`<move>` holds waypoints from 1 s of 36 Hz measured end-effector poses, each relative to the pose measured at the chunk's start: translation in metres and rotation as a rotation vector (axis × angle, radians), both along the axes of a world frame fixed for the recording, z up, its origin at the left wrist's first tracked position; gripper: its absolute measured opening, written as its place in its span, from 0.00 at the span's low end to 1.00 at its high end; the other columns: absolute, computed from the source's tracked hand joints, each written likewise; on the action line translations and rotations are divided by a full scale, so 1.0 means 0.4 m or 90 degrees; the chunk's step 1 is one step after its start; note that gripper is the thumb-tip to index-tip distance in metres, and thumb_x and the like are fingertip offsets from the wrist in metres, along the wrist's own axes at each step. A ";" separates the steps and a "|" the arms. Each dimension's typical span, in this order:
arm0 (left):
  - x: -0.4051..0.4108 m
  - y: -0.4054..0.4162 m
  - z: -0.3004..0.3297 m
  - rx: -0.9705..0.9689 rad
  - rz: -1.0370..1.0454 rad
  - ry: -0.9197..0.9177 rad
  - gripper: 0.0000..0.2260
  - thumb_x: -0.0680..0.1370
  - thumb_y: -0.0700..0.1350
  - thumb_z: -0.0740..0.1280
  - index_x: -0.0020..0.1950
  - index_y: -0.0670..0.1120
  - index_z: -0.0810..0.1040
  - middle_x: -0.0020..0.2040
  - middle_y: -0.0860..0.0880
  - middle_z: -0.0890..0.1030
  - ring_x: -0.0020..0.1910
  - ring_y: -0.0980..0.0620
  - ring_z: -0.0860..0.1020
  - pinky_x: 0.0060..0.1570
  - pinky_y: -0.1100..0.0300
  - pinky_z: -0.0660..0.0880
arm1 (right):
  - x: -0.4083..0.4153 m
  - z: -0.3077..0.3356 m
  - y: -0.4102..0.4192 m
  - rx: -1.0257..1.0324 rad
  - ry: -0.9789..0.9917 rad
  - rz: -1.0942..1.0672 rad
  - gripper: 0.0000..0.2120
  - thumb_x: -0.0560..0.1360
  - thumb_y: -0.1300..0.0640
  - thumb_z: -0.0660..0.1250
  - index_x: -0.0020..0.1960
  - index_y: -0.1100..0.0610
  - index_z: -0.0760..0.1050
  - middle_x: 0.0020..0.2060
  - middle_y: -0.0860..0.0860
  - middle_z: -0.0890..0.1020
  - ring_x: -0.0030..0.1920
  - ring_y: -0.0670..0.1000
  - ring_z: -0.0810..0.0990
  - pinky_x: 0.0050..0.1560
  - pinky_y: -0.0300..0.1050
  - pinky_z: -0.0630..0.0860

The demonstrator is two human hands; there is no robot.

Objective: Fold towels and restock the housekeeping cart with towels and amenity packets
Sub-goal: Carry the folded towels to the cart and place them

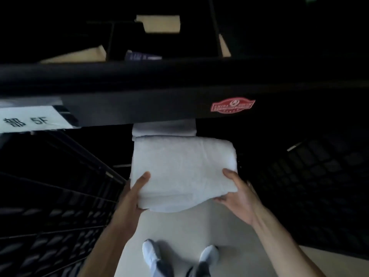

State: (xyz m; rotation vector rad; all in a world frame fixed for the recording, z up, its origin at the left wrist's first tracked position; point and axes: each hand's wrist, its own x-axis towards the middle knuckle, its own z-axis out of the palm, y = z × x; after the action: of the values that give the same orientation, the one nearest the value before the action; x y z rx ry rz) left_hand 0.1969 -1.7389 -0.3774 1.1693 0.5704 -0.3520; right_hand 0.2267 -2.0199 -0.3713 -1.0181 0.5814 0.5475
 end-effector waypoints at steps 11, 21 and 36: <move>0.056 0.087 -0.088 -0.011 -0.011 -0.076 0.30 0.70 0.58 0.75 0.71 0.55 0.75 0.65 0.52 0.81 0.65 0.51 0.78 0.64 0.44 0.73 | 0.001 -0.091 0.075 0.013 -0.102 -0.009 0.17 0.72 0.46 0.73 0.60 0.47 0.82 0.63 0.52 0.81 0.63 0.56 0.80 0.62 0.57 0.74; 0.080 0.144 -0.075 0.005 0.010 -0.092 0.32 0.67 0.60 0.76 0.70 0.57 0.76 0.65 0.54 0.81 0.65 0.52 0.78 0.65 0.41 0.73 | 0.033 -0.092 0.141 0.015 -0.105 -0.012 0.17 0.74 0.48 0.69 0.61 0.49 0.80 0.61 0.53 0.83 0.60 0.56 0.82 0.61 0.59 0.75; 0.271 0.157 -0.034 0.004 0.005 -0.095 0.16 0.72 0.59 0.73 0.59 0.57 0.84 0.60 0.52 0.84 0.58 0.52 0.83 0.57 0.44 0.78 | 0.250 -0.050 0.159 -0.055 -0.125 0.040 0.27 0.68 0.43 0.73 0.65 0.48 0.77 0.58 0.51 0.84 0.58 0.54 0.83 0.63 0.60 0.74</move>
State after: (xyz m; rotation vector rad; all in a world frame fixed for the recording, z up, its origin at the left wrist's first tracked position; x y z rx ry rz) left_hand 0.3051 -1.6761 -0.3909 1.1887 0.4464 -0.2538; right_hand 0.3267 -1.9564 -0.3915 -1.1602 0.4030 0.4751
